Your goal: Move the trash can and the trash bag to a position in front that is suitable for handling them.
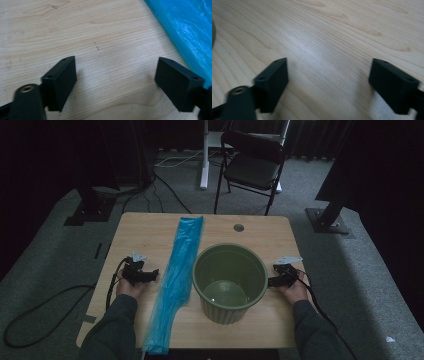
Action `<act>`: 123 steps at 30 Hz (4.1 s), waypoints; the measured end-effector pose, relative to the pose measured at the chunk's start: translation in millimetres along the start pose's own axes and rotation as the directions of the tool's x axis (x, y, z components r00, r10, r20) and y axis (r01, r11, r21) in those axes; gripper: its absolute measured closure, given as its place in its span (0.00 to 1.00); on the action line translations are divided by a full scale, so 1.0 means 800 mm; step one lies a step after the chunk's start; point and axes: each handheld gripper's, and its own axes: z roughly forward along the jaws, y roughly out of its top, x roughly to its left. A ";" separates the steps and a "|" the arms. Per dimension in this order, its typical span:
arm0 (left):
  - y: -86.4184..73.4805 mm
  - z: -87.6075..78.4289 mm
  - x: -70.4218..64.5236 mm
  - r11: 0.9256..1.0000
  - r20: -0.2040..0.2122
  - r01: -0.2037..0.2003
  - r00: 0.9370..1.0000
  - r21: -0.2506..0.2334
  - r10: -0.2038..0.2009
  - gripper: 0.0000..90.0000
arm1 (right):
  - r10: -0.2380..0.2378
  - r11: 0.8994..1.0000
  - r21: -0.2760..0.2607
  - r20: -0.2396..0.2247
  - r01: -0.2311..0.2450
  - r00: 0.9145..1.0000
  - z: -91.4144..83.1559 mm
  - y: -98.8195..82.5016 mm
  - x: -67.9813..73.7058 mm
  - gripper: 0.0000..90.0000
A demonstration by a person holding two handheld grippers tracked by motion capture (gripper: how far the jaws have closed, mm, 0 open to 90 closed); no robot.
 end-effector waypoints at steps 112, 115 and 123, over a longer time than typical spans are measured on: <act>0.028 -0.013 -0.048 0.975 0.095 -0.192 0.979 0.110 0.182 0.78 | -0.241 0.971 -0.067 -0.282 0.231 0.929 -0.052 0.057 0.102 0.60; 0.033 -0.031 -0.055 0.982 0.167 -0.185 0.970 0.028 0.178 0.67 | -0.241 0.970 -0.071 -0.278 0.231 0.930 -0.054 0.056 0.100 0.60; 0.027 -0.050 -0.094 0.954 0.278 -0.300 0.917 0.011 0.286 0.57 | -0.237 0.972 -0.071 -0.276 0.226 0.932 -0.057 0.054 0.098 0.60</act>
